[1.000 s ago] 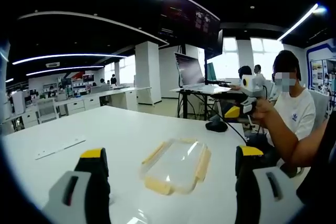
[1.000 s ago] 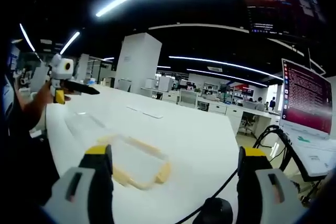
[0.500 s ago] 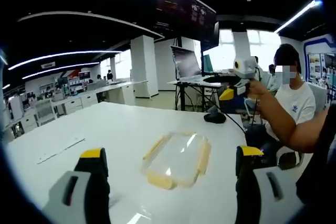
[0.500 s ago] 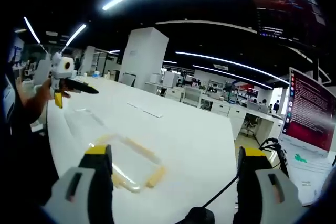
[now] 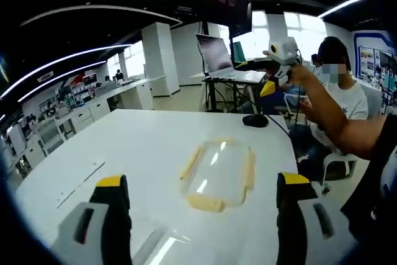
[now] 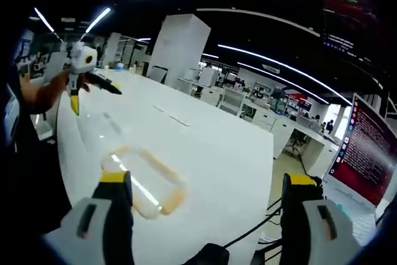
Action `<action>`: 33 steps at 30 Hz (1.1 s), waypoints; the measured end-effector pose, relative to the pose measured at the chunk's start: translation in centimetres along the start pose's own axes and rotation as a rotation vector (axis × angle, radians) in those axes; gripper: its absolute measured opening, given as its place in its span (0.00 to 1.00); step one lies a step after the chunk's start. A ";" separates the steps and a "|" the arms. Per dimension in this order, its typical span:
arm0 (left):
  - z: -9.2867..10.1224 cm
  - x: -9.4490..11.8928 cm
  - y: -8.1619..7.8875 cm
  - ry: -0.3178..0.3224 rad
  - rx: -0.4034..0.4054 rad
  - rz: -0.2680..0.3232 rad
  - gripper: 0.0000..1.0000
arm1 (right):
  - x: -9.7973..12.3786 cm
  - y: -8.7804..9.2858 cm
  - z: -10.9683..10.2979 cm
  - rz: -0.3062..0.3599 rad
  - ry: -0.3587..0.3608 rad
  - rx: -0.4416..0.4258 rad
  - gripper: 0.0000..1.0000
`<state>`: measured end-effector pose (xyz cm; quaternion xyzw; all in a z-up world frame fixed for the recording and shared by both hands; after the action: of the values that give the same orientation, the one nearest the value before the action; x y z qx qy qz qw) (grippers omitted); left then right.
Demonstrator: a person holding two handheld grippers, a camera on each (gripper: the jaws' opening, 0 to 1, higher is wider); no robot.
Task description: Snap each plastic latch of the storage box into its locked position after aligning the lid with the box until every specified latch is closed and the lid sits flush.
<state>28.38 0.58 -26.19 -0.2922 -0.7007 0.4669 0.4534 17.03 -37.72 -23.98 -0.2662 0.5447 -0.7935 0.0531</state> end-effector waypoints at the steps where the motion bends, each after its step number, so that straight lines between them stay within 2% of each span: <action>1: 0.0 0.0 -0.1 0.001 -0.002 -0.002 0.97 | -0.1 -0.1 0.0 -0.020 -0.012 0.012 1.00; 4: 0.0 0.4 -1.1 0.019 -0.034 -0.019 0.97 | -0.2 -0.7 -0.1 -0.022 -0.078 0.023 1.00; 5: 0.1 0.5 -1.5 0.031 -0.059 -0.046 0.97 | -0.2 -1.1 -0.2 -0.017 -0.099 0.027 1.00; 10: 0.4 0.9 -3.1 0.053 -0.126 -0.101 0.97 | -0.2 -1.9 -0.1 -0.037 -0.109 0.056 0.97; 16: -0.1 1.3 -5.2 0.047 -0.207 -0.147 0.97 | 0.0 -2.2 0.1 -0.092 -0.151 0.073 0.98; 17: 0.0 1.5 -5.4 0.056 -0.212 -0.154 0.97 | 0.1 -2.4 -0.2 -0.109 -0.173 0.099 0.99; 21: 0.2 1.8 -5.9 0.085 -0.213 -0.187 0.97 | 0.3 -3.5 -1.0 -0.134 -0.205 0.144 1.00; 23: 0.1 1.8 -6.0 0.085 -0.223 -0.198 0.97 | 0.3 -4.2 -1.1 -0.149 -0.218 0.162 1.00; 24: -0.2 1.7 -6.3 0.079 -0.251 -0.232 0.98 | 0.4 -4.6 -1.0 -0.155 -0.222 0.165 1.00; 26: -0.2 1.6 -6.5 0.072 -0.281 -0.259 0.99 | 0.5 -5.0 -1.1 -0.179 -0.245 0.178 1.00; 28: -0.2 1.6 -6.9 0.064 -0.287 -0.262 1.00 | 0.6 -5.3 -1.3 -0.209 -0.283 0.183 1.00; 30: -0.3 1.7 -7.2 0.080 -0.301 -0.296 1.00 | 0.8 -5.6 -1.5 -0.232 -0.299 0.202 1.00; 33: -0.5 1.6 -7.8 0.100 -0.308 -0.313 1.00 | 0.8 -6.0 -1.3 -0.264 -0.321 0.203 1.00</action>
<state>28.24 -1.03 -18.38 -0.2683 -0.7774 0.2633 0.5044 16.98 -34.45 -18.66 -0.4511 0.4071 -0.7919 0.0613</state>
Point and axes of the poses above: the point that each gripper's makers call its tool centre point, and the gripper's own axes: x roughly backward along the fingers, z roughly to its right, y roughly out of its underside, the point moved 9 cm from there along x, roughly backward along the fingers, and after that the axes turned 8 degrees about -y, right-handed, at the moved point
